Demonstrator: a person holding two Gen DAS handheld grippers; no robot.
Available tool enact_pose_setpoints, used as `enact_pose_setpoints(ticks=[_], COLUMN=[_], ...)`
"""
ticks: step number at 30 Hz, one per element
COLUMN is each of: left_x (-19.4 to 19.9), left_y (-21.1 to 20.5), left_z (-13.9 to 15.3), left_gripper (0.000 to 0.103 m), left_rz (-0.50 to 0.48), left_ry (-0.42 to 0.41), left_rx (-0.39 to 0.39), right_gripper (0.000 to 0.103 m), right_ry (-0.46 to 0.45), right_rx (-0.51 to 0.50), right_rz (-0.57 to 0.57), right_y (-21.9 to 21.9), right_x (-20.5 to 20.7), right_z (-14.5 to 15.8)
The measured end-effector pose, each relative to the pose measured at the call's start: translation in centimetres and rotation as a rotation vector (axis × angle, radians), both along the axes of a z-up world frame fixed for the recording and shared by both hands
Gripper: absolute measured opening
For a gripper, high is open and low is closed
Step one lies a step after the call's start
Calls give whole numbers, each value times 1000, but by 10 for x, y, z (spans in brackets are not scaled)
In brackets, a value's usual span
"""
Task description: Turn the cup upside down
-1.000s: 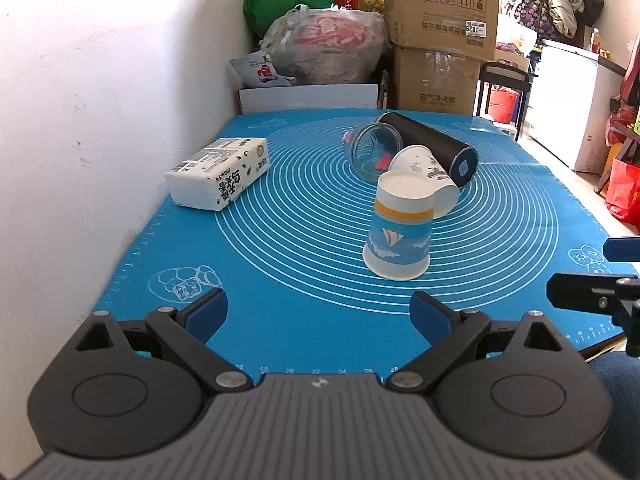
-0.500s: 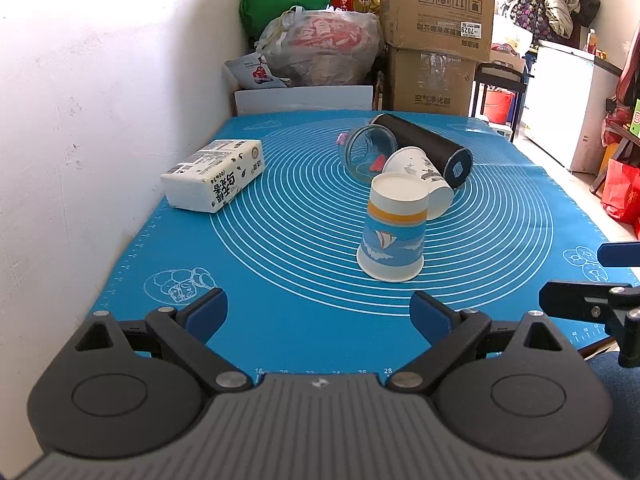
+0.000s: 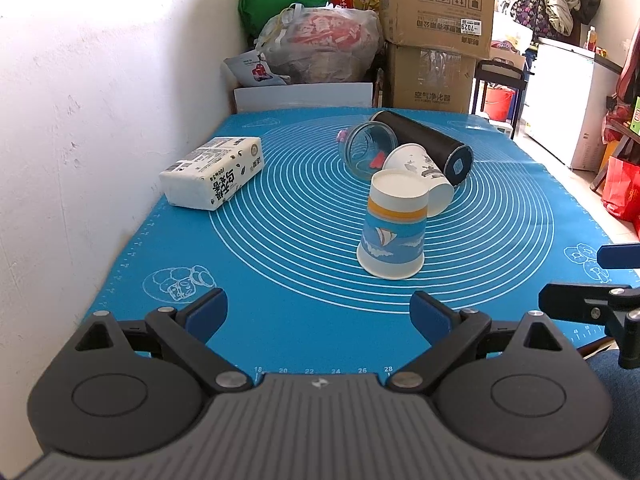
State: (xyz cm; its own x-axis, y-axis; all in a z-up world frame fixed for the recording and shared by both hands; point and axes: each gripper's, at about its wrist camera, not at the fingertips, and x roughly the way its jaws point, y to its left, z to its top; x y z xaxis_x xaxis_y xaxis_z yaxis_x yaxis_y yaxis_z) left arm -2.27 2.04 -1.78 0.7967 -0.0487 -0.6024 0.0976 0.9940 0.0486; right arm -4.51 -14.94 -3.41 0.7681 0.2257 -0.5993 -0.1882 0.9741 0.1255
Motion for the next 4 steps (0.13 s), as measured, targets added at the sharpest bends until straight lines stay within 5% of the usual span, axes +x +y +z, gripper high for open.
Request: enact_pose_setpoints(ticks=[4], left_x=[0], left_y=[0], left_z=[0], left_gripper=[97], left_rz=[-1], left_ry=[1], left_rx=[1], right_gripper=[102], right_ry=[3], right_rx=[0], right_rz=[1], right_y=[0], right_x=[1], right_z=[-1])
